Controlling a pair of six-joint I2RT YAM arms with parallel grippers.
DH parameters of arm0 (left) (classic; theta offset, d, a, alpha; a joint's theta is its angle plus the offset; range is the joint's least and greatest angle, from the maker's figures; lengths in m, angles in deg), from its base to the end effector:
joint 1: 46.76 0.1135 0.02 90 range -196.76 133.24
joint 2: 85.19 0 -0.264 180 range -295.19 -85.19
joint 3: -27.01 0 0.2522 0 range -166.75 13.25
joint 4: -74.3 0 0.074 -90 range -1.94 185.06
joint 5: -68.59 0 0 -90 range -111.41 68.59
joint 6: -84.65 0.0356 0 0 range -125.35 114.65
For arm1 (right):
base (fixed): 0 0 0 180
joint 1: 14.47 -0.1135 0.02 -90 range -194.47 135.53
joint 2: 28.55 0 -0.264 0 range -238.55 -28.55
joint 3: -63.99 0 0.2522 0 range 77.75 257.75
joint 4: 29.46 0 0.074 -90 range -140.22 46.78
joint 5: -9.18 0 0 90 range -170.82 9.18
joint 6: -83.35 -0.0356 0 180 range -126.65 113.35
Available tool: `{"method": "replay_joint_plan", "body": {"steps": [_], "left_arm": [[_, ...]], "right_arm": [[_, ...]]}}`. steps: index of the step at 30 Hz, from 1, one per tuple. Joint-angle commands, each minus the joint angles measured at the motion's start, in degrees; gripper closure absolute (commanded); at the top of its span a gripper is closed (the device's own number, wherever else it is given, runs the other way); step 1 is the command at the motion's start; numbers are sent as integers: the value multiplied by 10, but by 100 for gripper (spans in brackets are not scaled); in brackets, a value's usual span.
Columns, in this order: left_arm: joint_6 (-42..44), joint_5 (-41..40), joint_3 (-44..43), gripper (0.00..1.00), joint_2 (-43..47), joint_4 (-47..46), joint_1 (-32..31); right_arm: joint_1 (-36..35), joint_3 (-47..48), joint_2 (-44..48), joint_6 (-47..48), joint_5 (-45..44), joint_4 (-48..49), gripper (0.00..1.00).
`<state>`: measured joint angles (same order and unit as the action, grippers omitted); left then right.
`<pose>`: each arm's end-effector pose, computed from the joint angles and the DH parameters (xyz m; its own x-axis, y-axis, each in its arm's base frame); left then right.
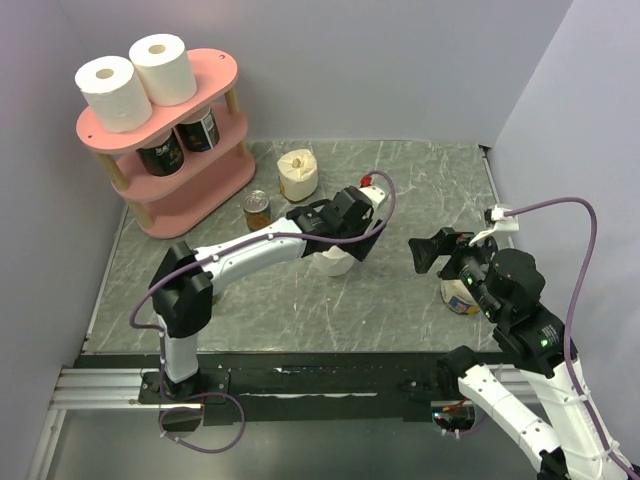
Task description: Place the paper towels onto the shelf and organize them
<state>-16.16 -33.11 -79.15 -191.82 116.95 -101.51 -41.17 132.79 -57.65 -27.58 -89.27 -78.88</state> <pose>0.2525 -0.3447 0.2900 -0.5215 0.4196 -0.7430 0.6276 0.7785 -0.0007 0.0837 0.0362 0.3846 -0.2534 0.2681 -0.9295 -0.2404 0.9132 0.3289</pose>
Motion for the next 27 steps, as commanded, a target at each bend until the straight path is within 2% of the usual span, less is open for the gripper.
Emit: {"method": "replay_joint_plan", "body": {"steps": [1,13,21,27], "left_arm": [[-11,-31,-32,15,-25,-1,-3],[-15,-44,-21,21,-64,-13,-1],[-22,-34,4,30,-62,-24,2],[-20,-41,12,31,-62,-23,2]], "right_arm": [[2,-5,25,15,-27,3,1],[2,2,34,19,-31,11,0],[2,1,26,21,-32,17,0],[2,1,19,19,-28,23,0]]}}
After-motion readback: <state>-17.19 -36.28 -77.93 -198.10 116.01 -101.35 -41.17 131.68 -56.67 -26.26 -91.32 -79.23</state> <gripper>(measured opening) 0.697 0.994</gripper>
